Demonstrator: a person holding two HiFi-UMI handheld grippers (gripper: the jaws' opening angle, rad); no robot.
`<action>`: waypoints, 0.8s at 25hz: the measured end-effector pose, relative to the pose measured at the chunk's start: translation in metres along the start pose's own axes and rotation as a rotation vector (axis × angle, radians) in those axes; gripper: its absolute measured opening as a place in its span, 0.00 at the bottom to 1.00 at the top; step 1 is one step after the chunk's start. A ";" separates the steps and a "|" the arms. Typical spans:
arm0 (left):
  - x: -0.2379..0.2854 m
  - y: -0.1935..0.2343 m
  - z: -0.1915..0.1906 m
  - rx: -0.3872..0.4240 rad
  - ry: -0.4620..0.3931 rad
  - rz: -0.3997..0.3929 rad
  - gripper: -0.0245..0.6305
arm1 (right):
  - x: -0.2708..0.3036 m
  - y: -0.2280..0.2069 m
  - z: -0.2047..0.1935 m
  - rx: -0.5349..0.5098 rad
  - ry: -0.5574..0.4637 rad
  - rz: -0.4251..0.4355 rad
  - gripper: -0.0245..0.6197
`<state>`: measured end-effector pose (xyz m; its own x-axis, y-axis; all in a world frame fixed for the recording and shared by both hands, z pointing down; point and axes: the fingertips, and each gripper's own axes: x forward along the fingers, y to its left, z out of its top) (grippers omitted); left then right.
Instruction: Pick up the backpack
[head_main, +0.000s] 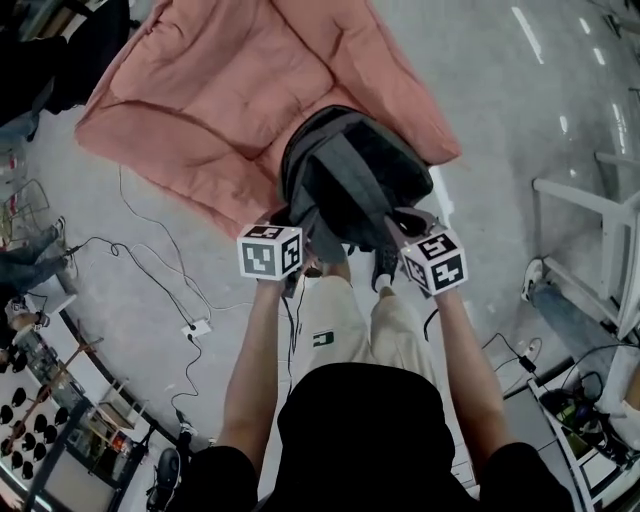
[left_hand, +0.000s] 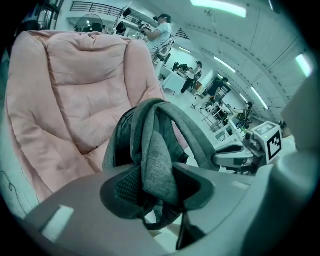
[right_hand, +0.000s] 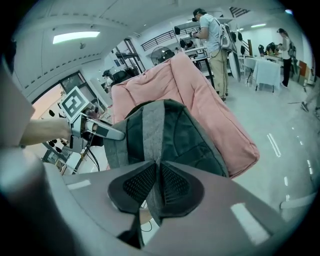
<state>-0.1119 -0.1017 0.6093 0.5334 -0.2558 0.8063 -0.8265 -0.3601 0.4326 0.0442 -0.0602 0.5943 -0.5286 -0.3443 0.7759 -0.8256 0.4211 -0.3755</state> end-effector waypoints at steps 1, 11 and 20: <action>-0.003 -0.005 -0.002 0.002 -0.004 0.005 0.26 | -0.006 0.002 -0.003 0.000 -0.003 0.003 0.10; -0.021 -0.063 -0.036 0.021 -0.052 0.024 0.23 | -0.071 0.014 -0.041 -0.053 -0.088 0.051 0.10; -0.036 -0.125 -0.047 0.097 -0.083 0.060 0.19 | -0.141 0.017 -0.061 -0.061 -0.209 0.077 0.10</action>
<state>-0.0365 -0.0054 0.5458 0.4996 -0.3518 0.7916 -0.8385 -0.4259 0.3399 0.1166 0.0470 0.5094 -0.6239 -0.4733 0.6219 -0.7715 0.5002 -0.3932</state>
